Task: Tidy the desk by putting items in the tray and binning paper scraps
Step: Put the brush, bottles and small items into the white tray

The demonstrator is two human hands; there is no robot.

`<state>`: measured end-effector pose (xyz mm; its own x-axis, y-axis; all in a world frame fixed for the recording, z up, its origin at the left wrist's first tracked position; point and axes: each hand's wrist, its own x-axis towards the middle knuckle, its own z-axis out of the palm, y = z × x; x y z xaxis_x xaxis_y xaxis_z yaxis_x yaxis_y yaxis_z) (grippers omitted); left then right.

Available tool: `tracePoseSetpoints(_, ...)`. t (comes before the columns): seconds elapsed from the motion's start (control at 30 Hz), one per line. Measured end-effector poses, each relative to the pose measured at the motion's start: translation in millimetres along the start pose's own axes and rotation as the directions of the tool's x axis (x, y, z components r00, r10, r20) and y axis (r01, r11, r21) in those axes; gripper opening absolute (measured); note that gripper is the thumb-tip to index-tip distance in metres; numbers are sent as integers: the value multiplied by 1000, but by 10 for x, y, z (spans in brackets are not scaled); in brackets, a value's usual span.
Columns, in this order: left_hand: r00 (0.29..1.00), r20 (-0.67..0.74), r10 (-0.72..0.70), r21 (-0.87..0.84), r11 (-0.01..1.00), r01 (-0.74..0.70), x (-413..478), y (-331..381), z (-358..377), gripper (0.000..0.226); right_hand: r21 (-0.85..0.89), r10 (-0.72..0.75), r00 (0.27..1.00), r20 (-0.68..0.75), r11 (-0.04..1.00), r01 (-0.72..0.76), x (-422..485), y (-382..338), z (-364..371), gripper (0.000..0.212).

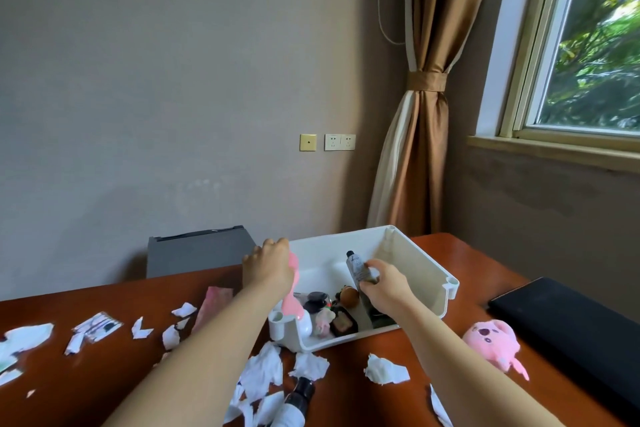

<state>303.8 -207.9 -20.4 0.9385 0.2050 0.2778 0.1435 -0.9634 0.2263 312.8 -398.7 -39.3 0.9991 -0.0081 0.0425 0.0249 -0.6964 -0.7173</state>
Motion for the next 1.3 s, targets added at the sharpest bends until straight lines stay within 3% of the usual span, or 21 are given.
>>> tracePoseSetpoints(0.53, 1000, -12, 19, -108, 994, -20, -2, -57, 128, 30, -260, -102, 994, 47, 959, 110, -12, 66, 282, 24)
tracePoseSetpoints(0.77, 1000, -8, 28, -172, 985, -29, -33, -46, 59, 35, -267, -125, 992, 24, 955, 127, -38, -11, 210, 41)
tracePoseSetpoints(1.03, 979, -50, 196, -200, 959, -202, -318, 148, -304, 33, -296, -272, 960, -65, 924, 242, -334, -178, -275, 30)
tracePoseSetpoints(1.3, 916, -50, 398, -243, 885, -397, -1010, 394, -637, 29, -352, -245, 964, -104, 916, 195, -855, -9, -904, 30)
